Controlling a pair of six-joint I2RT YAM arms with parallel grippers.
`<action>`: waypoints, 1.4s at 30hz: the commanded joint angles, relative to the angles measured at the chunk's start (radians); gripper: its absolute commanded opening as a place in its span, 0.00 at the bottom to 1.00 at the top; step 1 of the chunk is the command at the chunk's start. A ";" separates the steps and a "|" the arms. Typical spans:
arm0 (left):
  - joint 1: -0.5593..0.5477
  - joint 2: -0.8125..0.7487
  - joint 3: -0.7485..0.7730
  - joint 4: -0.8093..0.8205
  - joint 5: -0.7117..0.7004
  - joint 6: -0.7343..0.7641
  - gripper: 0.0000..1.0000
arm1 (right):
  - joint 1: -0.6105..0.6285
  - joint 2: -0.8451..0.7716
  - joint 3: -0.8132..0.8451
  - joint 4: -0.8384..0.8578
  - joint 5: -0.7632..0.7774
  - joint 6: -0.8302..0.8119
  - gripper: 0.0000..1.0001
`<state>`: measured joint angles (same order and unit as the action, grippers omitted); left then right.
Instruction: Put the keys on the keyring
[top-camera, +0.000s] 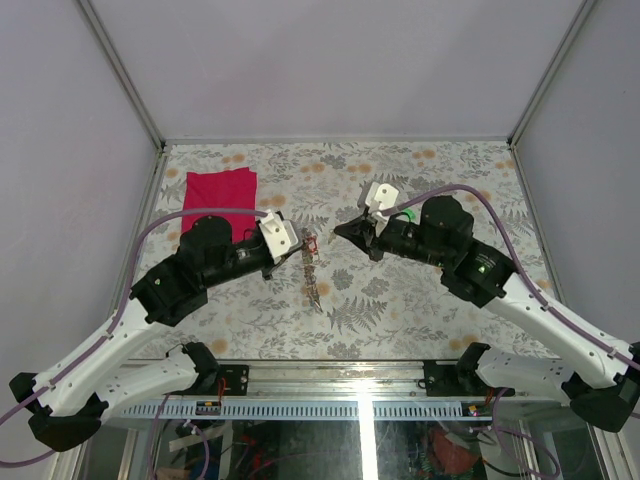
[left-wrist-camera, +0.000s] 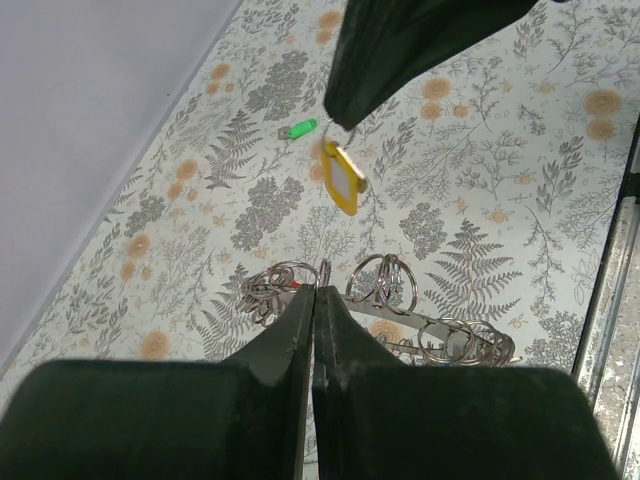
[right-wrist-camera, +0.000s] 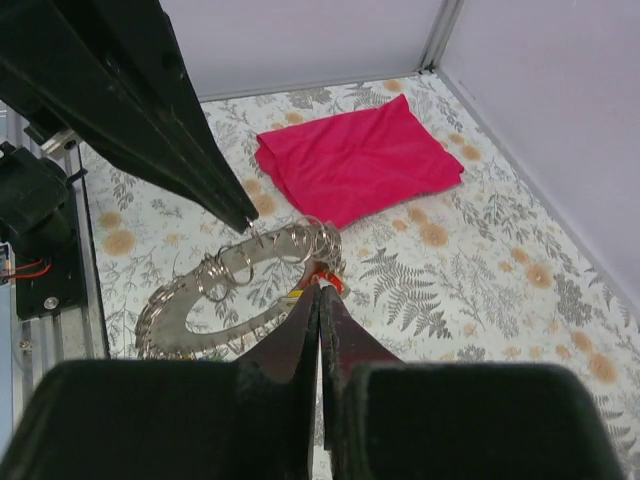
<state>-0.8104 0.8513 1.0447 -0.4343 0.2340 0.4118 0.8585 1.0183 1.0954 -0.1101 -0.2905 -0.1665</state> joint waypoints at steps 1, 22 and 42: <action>0.008 -0.023 0.000 0.129 0.036 -0.009 0.00 | 0.005 0.035 0.064 0.068 -0.060 -0.045 0.00; 0.010 -0.020 0.004 0.124 0.035 -0.010 0.00 | 0.004 0.146 0.151 -0.013 -0.264 -0.112 0.00; 0.014 -0.020 0.005 0.121 0.038 -0.007 0.00 | 0.006 0.184 0.158 0.009 -0.249 -0.105 0.00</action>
<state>-0.8040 0.8513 1.0447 -0.4335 0.2626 0.4114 0.8585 1.2091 1.2140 -0.1455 -0.5510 -0.2661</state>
